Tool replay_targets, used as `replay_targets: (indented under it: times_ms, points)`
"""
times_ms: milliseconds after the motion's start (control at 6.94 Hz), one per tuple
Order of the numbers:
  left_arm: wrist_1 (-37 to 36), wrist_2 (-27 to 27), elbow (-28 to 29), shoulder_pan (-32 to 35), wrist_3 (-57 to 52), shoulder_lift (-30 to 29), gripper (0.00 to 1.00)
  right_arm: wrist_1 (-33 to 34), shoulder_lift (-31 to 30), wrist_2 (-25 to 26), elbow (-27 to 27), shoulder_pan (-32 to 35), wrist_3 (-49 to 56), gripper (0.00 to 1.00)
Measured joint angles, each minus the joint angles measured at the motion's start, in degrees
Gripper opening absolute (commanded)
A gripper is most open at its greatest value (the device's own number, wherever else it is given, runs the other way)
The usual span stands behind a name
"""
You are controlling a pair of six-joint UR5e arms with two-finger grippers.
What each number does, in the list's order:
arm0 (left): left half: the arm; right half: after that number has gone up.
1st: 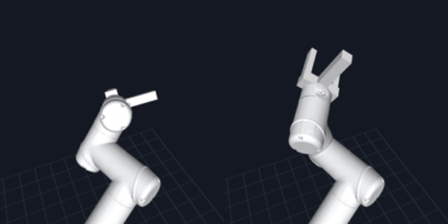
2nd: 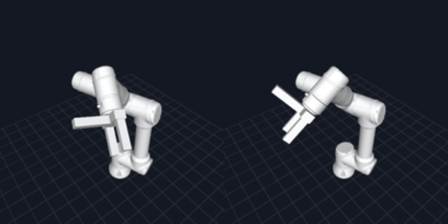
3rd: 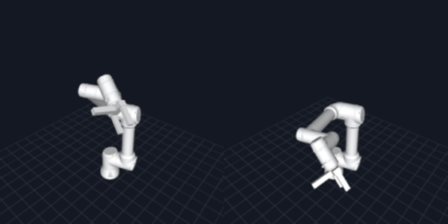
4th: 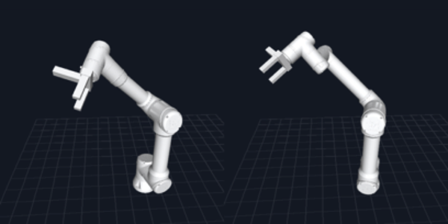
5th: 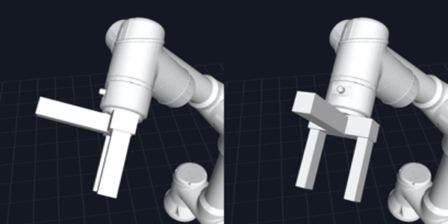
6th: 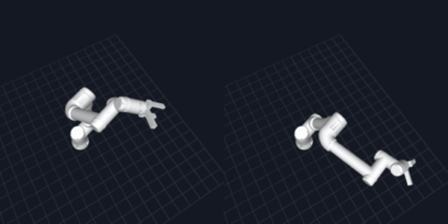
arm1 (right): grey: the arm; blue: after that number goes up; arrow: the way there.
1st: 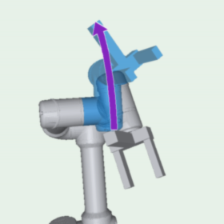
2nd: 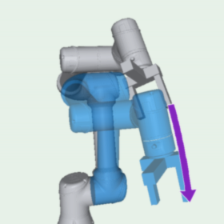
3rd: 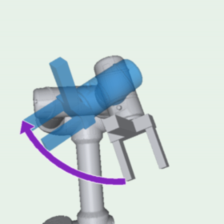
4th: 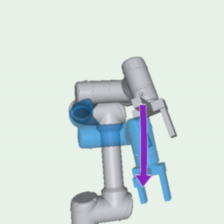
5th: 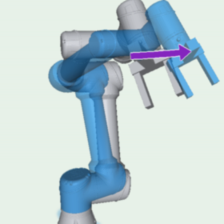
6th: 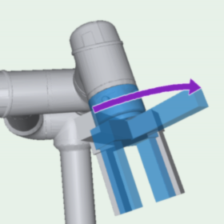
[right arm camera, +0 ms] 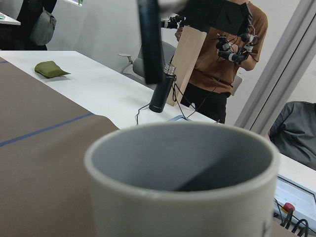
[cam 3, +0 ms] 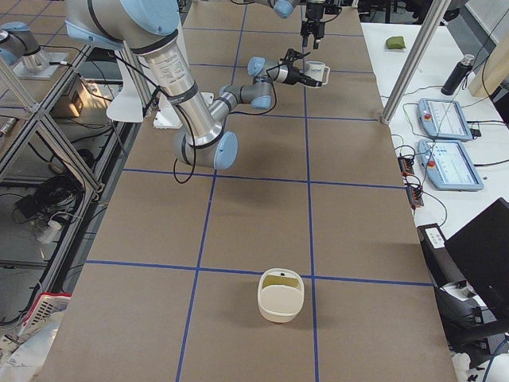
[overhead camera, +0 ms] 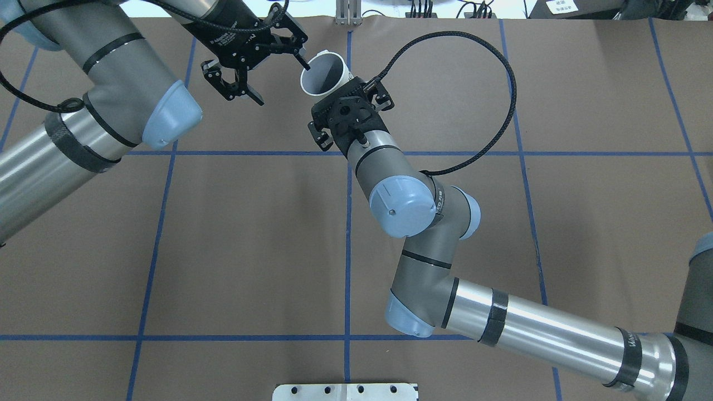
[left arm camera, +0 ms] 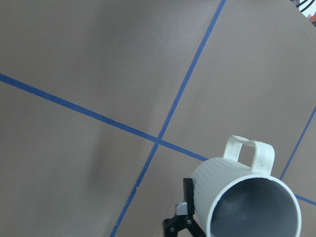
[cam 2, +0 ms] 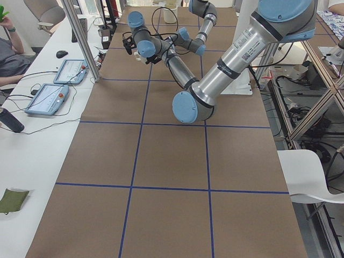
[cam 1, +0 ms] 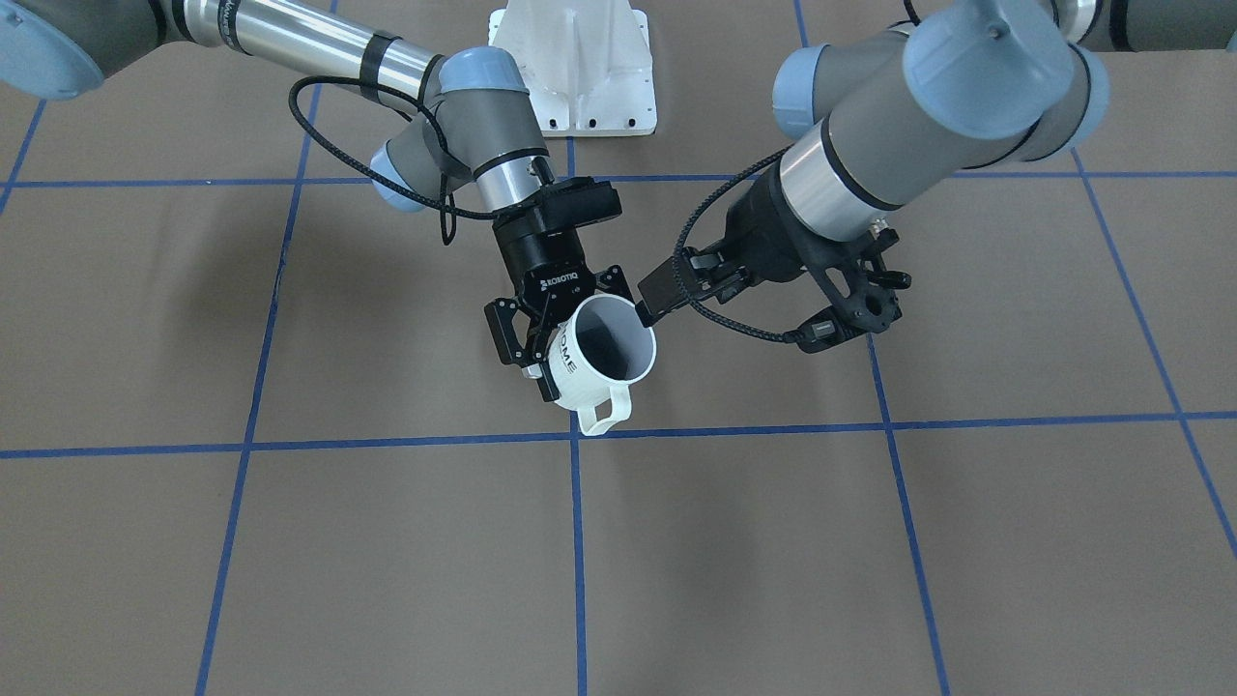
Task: Left arm hands cup to right arm to dump lemon
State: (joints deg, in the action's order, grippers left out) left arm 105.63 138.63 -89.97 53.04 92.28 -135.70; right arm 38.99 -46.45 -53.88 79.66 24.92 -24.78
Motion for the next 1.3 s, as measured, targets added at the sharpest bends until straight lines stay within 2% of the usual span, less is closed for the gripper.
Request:
replay_targets:
  times_ms: [288,577,1153,1298]
  points:
    - [0.9,-1.0,0.1,-1.0,1.8,-0.1,0.63,0.6,0.4,0.6,0.2,-0.5,0.0,0.32]
    - [1.9,-1.2,0.8,-1.2,2.2,-0.3,0.6,0.7,0.3,0.8,0.5,-0.6,0.0,0.32]
    - [3.9,-1.2,2.2,-1.2,2.3,-0.5,0.45,0.6,0.1,0.9,0.7,-1.0,0.0,0.32]
    - [4.0,-1.2,2.3,-1.3,2.3,-0.5,0.38,0.6,0.0,0.9,0.7,-1.1,0.0,0.32]
